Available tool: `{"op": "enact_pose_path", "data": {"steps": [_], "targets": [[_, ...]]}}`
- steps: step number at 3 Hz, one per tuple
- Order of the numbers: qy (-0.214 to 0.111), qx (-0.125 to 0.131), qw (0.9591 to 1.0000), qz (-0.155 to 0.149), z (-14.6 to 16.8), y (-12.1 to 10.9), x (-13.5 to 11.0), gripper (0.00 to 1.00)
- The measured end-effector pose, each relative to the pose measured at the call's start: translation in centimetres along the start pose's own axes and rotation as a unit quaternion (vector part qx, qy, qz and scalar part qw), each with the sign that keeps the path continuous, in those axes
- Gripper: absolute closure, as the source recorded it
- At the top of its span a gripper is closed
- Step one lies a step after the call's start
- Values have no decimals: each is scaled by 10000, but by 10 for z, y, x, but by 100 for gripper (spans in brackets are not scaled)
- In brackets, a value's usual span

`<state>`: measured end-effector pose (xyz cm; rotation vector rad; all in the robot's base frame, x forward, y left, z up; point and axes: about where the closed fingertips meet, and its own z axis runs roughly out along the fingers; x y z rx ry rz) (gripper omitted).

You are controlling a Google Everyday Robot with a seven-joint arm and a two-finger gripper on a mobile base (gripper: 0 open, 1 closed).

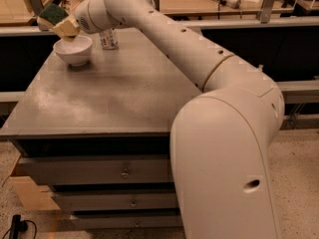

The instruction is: Place sponge into white bowl

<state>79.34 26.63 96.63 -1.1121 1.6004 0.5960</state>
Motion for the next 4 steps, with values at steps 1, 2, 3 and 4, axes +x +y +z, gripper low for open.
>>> {"op": "enact_pose_path", "data": {"steps": [1,2,3,4], "targets": [[-68,-9,9999,89,19,-6,-1,74],[-93,9,9999,133,29,-9,0,52],[-104,37,9998,154,32,-8,-1,28],[-99,94,9998,170,30,-7,-1,5]]}}
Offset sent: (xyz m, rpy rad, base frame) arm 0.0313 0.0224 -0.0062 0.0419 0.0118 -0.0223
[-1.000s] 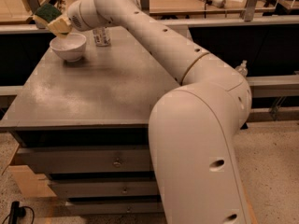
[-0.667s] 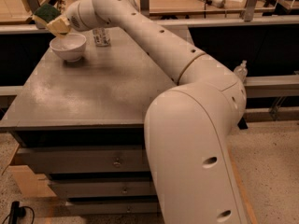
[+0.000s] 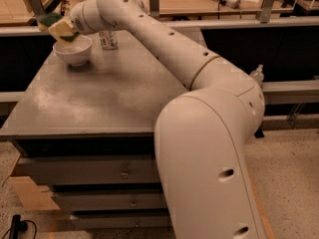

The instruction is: Place sponge into white bowl

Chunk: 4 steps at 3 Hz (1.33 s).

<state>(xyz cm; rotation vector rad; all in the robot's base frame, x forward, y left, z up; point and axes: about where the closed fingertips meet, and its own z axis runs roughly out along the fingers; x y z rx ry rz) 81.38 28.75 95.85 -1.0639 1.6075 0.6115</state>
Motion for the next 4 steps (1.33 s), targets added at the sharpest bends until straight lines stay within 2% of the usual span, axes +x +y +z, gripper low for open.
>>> {"op": "enact_pose_path", "data": {"steps": [1,2,3,4], "targets": [[-66,110,9999,-40,-11,4,-4,0],[-174,328,9993,-50,-40,8,-6,0],[-435,1000,9940,-102,-111,-4,-33,0],[-464,977,9941,-92,-124,20,-41,0]]}}
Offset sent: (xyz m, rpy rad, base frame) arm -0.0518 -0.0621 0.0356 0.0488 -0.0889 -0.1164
